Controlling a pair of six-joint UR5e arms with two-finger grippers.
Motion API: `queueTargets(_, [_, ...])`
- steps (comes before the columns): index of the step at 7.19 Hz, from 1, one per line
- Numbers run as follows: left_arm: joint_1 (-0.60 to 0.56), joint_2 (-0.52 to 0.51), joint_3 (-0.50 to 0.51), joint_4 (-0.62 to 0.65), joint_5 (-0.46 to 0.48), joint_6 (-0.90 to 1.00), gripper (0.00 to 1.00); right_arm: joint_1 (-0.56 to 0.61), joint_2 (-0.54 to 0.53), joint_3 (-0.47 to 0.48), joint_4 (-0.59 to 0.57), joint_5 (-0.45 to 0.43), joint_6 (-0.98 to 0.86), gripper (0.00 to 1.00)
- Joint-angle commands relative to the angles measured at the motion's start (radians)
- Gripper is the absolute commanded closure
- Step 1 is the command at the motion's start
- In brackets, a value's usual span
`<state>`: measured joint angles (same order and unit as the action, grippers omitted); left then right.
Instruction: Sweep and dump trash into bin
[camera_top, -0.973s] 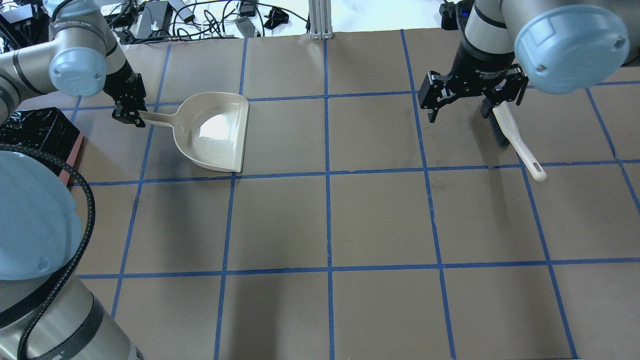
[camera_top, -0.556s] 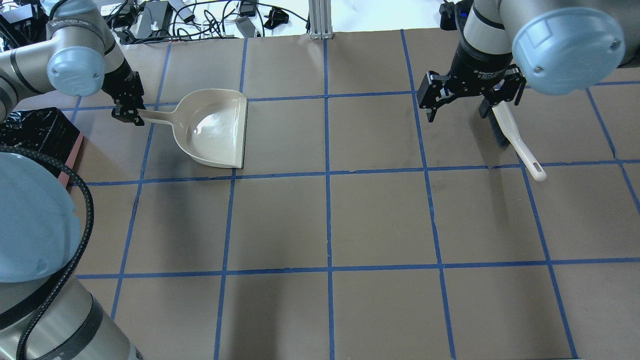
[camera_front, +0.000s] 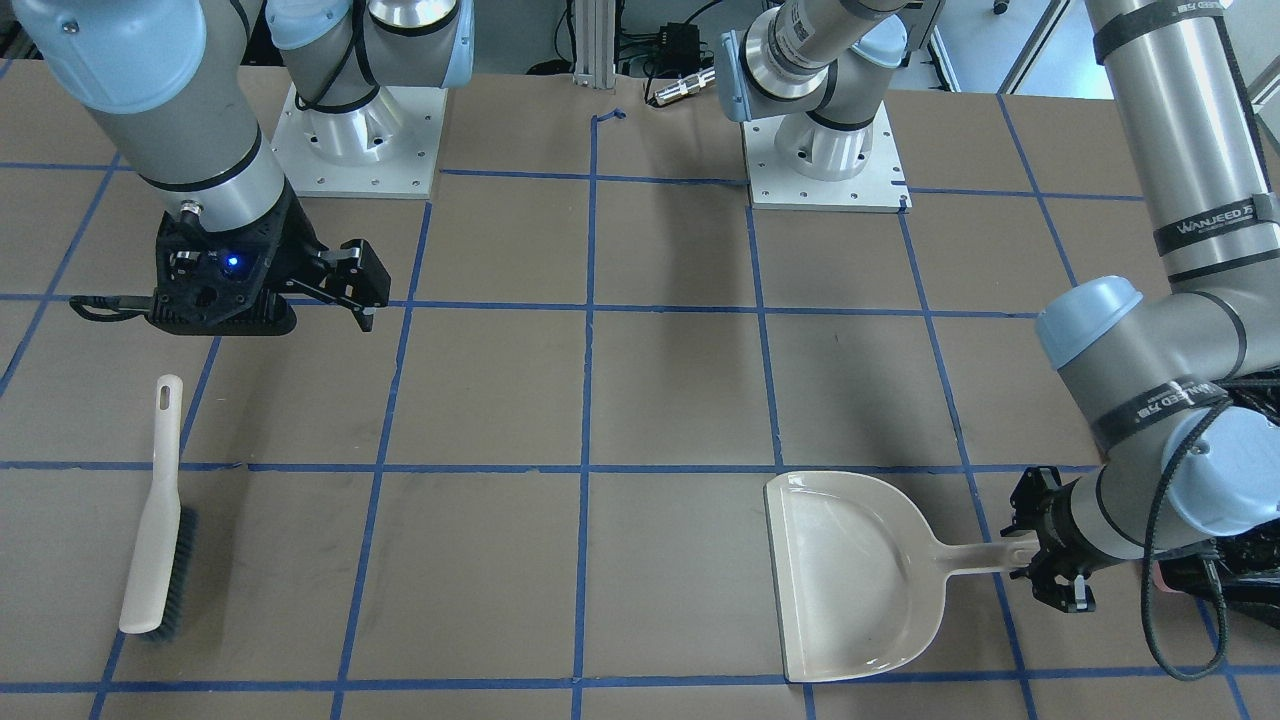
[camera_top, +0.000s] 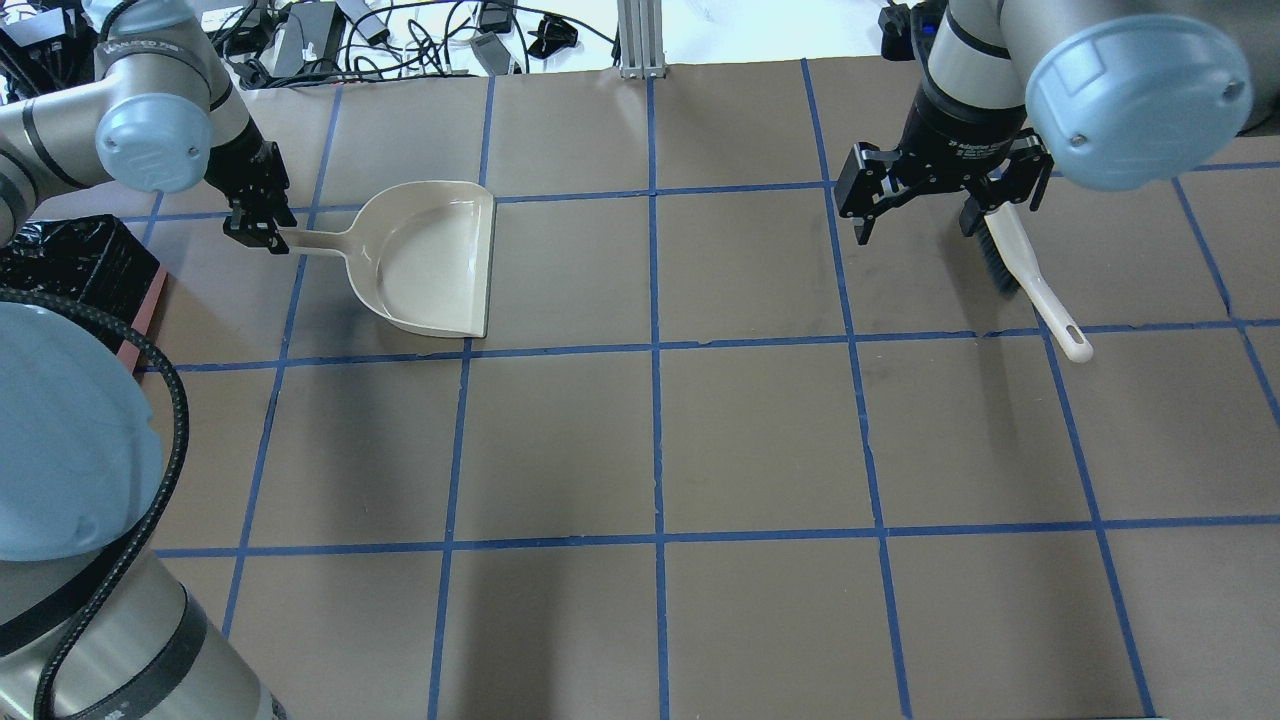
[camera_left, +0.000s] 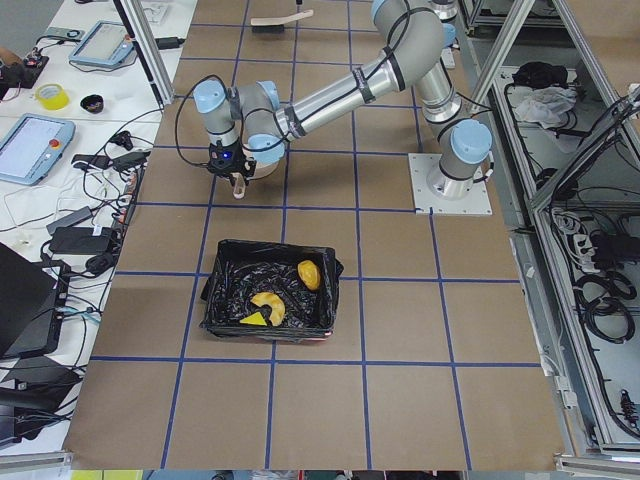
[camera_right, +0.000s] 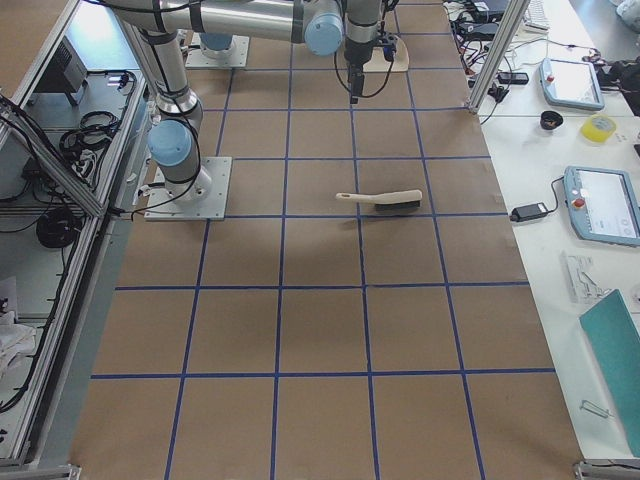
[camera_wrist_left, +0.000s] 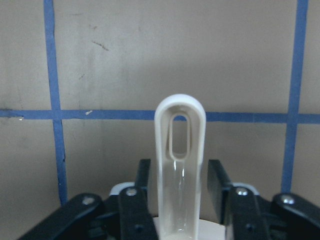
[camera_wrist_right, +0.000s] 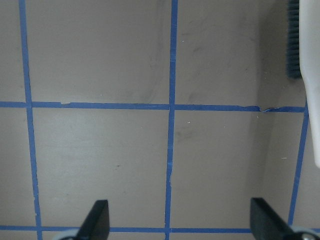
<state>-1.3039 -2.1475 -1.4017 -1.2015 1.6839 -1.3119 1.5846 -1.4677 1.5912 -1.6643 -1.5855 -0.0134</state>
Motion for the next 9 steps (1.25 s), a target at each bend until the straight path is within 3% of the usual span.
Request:
queueTargets(1, [0.0, 0.012, 0.007, 0.0, -0.001, 0.002, 0.39, 0.0, 0.001, 0.0, -0.002, -0.001, -0.002, 0.0])
queueTargets(4, [0.0, 0.029, 0.113, -0.013, 0.081, 0.034, 0.0, 0.0, 0.001, 0.0, -0.002, -0.001, -0.002, 0.0])
queueTargets(5, [0.0, 0.053, 0.127, -0.023, 0.086, 0.077, 0.0, 0.0, 0.001, 0.0, -0.002, -0.001, -0.002, 0.0])
queueTargets(9, [-0.081, 0.211, 0.116, -0.018, 0.148, 0.625, 0.0, 0.0, 0.003, 0.0, -0.002, -0.001, -0.002, 0.0])
